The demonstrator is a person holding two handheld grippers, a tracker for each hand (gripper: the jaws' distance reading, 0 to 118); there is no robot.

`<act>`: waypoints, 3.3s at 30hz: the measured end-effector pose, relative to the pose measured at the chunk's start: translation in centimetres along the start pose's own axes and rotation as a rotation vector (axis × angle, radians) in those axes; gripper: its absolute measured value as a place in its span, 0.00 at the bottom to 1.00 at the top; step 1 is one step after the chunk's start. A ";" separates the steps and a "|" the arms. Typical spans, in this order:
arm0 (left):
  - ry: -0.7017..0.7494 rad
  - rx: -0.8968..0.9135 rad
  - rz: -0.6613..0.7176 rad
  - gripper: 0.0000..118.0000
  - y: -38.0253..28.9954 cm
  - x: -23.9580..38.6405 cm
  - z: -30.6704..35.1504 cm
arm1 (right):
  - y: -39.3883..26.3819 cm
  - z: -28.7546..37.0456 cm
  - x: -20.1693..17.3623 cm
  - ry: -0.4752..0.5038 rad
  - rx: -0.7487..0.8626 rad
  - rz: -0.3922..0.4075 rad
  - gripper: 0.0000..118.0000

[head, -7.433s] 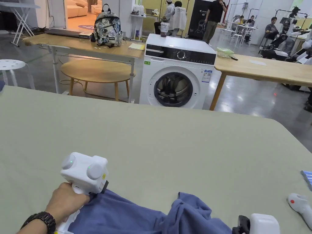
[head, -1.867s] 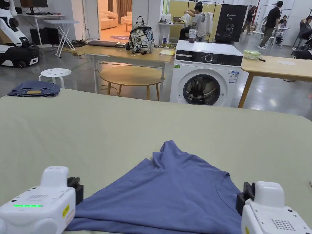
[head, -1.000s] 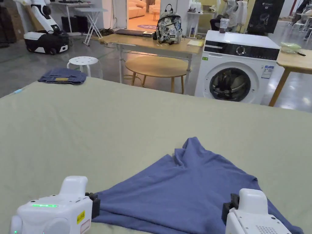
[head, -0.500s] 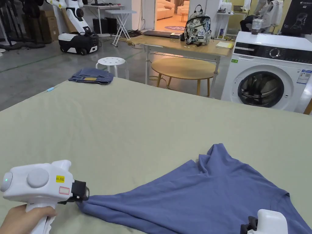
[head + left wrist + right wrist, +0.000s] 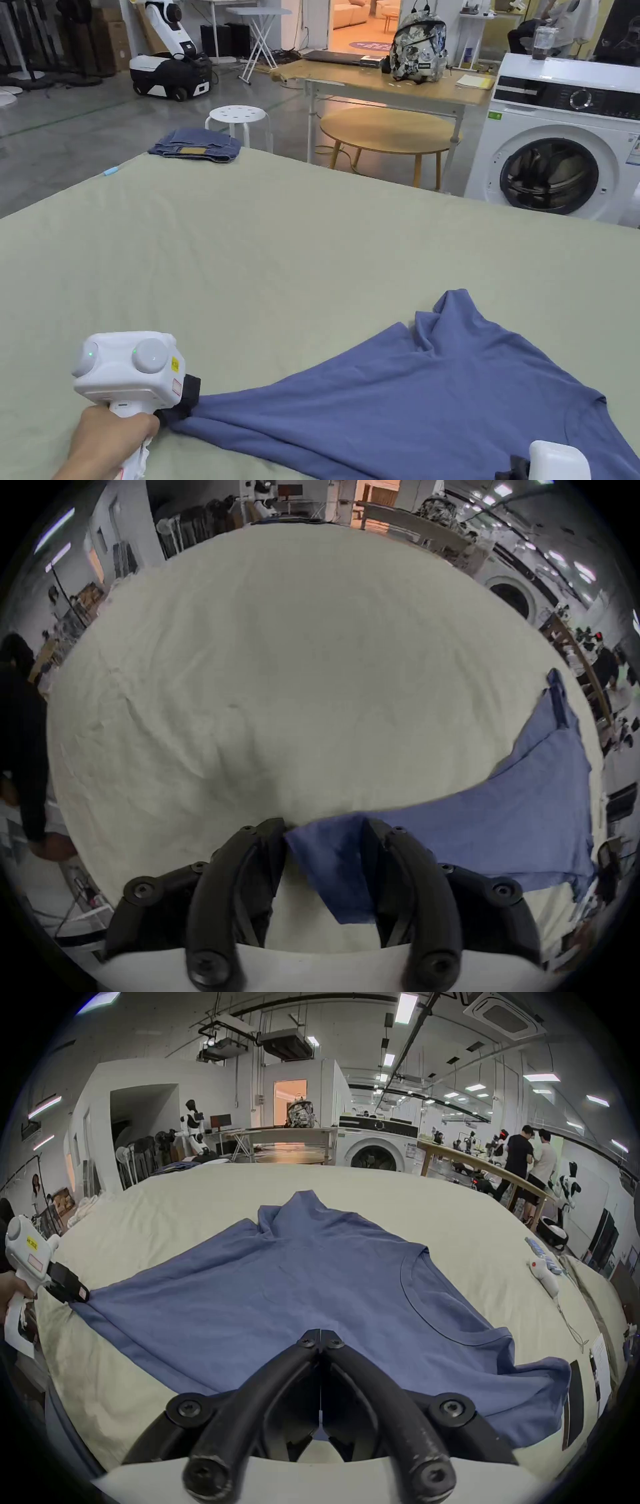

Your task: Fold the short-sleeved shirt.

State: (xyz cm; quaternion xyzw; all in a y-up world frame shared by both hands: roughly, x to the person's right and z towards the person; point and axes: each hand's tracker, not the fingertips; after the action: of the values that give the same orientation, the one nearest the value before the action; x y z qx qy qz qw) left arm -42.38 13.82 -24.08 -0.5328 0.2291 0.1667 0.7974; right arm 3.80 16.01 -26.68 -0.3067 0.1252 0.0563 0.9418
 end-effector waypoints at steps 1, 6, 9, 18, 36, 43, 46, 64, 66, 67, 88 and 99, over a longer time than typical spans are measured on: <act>0.013 0.005 -0.026 0.23 -0.1 0.6 0.0 | 0.0 -0.1 0.0 0.002 -0.002 -0.003 0.00; 0.009 0.024 -0.089 0.00 -0.3 2.2 0.1 | 0.1 -1.5 0.6 0.011 -0.019 -0.013 0.00; 0.006 0.050 -0.105 0.00 -0.8 2.0 0.6 | 1.5 -1.8 1.5 0.026 -0.021 -0.020 0.00; -0.085 0.113 -0.026 0.00 -2.3 0.6 2.6 | 12.3 -13.1 7.2 0.060 -0.134 0.000 0.07; -0.093 0.095 0.014 0.00 -2.5 -0.2 0.7 | 19.8 -31.6 8.3 0.137 -0.407 0.129 0.63; -0.093 0.095 0.012 0.00 -2.5 -0.5 0.4 | 18.6 -30.8 6.9 0.101 -0.439 0.151 0.52; -0.089 0.102 0.003 0.00 -2.6 -0.3 0.6 | 18.3 -30.1 6.6 0.101 -0.431 0.145 0.14; -0.152 0.269 -0.049 0.00 -2.1 0.0 5.5 | 19.7 -15.4 8.6 -0.022 -0.073 0.140 0.03; -0.160 0.295 -0.067 0.00 -1.4 0.3 6.8 | 20.6 -12.6 9.4 -0.033 -0.035 0.124 0.03; -0.161 0.315 -0.075 0.00 -0.8 0.4 7.6 | 21.2 -12.3 10.1 -0.039 -0.003 0.118 0.03; -0.215 0.712 -0.304 0.00 17.3 14.3 29.1 | 33.6 7.0 20.6 -0.289 0.410 -0.015 0.03; -0.228 0.834 -0.298 0.00 26.8 17.8 34.0 | 41.3 7.5 23.2 -0.352 0.507 -0.054 0.03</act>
State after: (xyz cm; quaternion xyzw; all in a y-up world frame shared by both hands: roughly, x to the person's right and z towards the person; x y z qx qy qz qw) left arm -34.71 55.77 -43.36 -0.1718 0.1084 0.0012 0.9792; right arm 20.07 54.37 -50.37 -0.0506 -0.0381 0.0504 0.9967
